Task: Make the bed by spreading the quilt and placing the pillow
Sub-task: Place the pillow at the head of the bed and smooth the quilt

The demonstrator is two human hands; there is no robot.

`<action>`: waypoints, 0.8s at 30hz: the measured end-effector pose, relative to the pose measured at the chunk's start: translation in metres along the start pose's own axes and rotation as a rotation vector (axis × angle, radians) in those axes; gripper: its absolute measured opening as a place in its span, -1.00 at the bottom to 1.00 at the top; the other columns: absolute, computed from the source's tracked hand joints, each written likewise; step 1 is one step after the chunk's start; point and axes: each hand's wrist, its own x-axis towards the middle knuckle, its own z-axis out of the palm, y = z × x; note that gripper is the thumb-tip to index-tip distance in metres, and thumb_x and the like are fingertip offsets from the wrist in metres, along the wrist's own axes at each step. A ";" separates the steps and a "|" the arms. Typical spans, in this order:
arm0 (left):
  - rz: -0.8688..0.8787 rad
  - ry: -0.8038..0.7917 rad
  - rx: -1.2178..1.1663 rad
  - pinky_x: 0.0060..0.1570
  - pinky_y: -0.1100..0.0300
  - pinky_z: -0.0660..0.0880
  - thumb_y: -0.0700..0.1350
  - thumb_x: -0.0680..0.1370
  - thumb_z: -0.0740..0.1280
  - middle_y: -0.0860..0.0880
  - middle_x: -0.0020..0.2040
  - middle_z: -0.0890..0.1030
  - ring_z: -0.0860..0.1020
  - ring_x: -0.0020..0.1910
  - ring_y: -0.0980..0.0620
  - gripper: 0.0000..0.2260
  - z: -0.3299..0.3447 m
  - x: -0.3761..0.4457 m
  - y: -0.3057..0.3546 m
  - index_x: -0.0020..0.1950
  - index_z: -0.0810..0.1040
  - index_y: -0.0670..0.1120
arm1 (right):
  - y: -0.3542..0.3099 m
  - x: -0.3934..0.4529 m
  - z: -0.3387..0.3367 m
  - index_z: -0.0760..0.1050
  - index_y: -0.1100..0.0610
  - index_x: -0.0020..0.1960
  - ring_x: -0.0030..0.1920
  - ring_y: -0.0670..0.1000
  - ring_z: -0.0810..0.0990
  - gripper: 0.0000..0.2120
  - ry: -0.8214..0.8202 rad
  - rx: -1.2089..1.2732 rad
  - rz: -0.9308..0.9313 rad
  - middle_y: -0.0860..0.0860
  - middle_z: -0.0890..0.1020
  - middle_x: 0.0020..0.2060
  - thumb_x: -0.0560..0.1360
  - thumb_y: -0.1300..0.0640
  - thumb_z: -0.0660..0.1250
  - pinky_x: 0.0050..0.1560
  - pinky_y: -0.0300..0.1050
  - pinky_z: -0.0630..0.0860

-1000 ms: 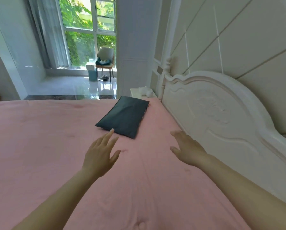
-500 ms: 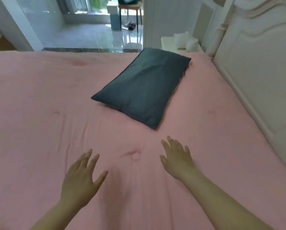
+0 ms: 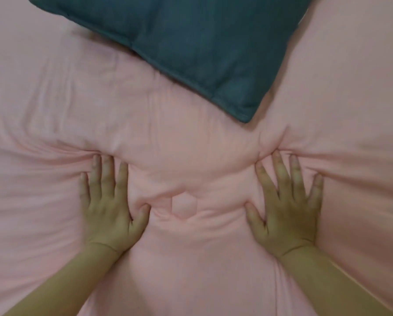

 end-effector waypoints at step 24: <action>-0.012 -0.072 -0.107 0.42 -0.17 -0.14 0.22 0.36 0.10 -0.26 0.43 0.16 -0.11 0.52 -0.10 -0.28 0.010 0.002 -0.001 0.40 0.20 -0.18 | 0.004 0.004 0.000 0.03 -0.06 0.46 0.53 -0.02 -0.16 -0.26 -0.092 -0.052 0.027 -0.07 -0.11 0.54 0.31 -0.18 0.09 0.43 0.22 -0.21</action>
